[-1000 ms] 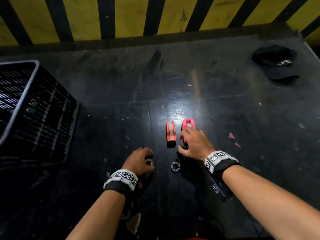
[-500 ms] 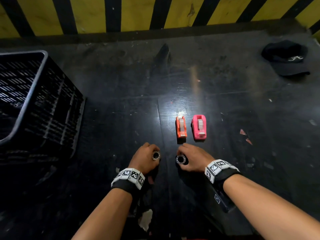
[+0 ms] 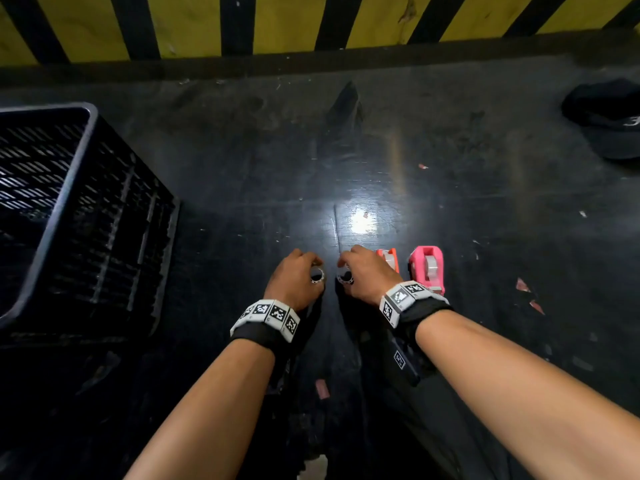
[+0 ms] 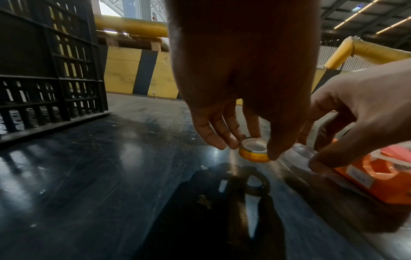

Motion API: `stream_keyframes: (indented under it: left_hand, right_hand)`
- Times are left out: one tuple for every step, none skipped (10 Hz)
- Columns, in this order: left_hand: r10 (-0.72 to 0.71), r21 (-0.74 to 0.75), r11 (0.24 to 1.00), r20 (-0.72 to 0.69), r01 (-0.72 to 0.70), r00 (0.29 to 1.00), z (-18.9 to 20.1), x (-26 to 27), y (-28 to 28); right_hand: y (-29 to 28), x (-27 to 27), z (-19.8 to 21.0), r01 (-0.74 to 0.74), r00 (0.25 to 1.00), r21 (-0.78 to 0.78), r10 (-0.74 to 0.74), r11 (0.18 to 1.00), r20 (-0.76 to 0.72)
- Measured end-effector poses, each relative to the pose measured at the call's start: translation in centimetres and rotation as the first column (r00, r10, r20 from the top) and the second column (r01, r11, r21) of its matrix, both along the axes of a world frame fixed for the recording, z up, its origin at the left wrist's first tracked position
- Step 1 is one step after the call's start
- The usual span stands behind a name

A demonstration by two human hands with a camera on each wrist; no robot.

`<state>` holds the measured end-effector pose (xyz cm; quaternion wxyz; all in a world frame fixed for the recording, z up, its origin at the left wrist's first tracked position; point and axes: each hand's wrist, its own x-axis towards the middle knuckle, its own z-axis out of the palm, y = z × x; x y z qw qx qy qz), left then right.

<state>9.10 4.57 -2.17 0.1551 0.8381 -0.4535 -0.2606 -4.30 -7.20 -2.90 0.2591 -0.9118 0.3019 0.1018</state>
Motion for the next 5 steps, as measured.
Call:
stream_keyframes:
  left_hand:
    - [0.003, 0.027, 1.000, -0.015, -0.002, 1.000, -0.8, 0.5, -0.5]
    - [-0.002, 0.055, 0.999, -0.023, 0.003, 1.000, -1.4, 0.7, -0.6]
    - [0.002, 0.058, 0.998, -0.035, 0.000, 0.999, -1.9, 0.8, -0.6]
    - [-0.008, 0.063, 0.998, -0.028, 0.010, 1.000, -1.7, 0.7, -0.4]
    - [0.016, 0.051, 0.999, -0.035, -0.015, 0.999, -2.0, 0.8, 0.0]
  right_hand:
    - [-0.5, 0.9, -0.7, 0.004, 0.999, -0.014, -0.005, 1.000, -0.038]
    - [-0.7, 1.4, -1.2, 0.000, 0.998, -0.012, -0.001, 1.000, -0.063]
    - [-0.7, 1.6, -1.6, -0.006, 0.997, 0.003, 0.007, 1.000, -0.080]
    - [-0.4, 1.4, -1.0, -0.012, 0.995, 0.011, 0.013, 1.000, -0.103]
    - [-0.2, 1.3, -0.7, -0.020, 0.997, 0.009, 0.021, 1.000, -0.081]
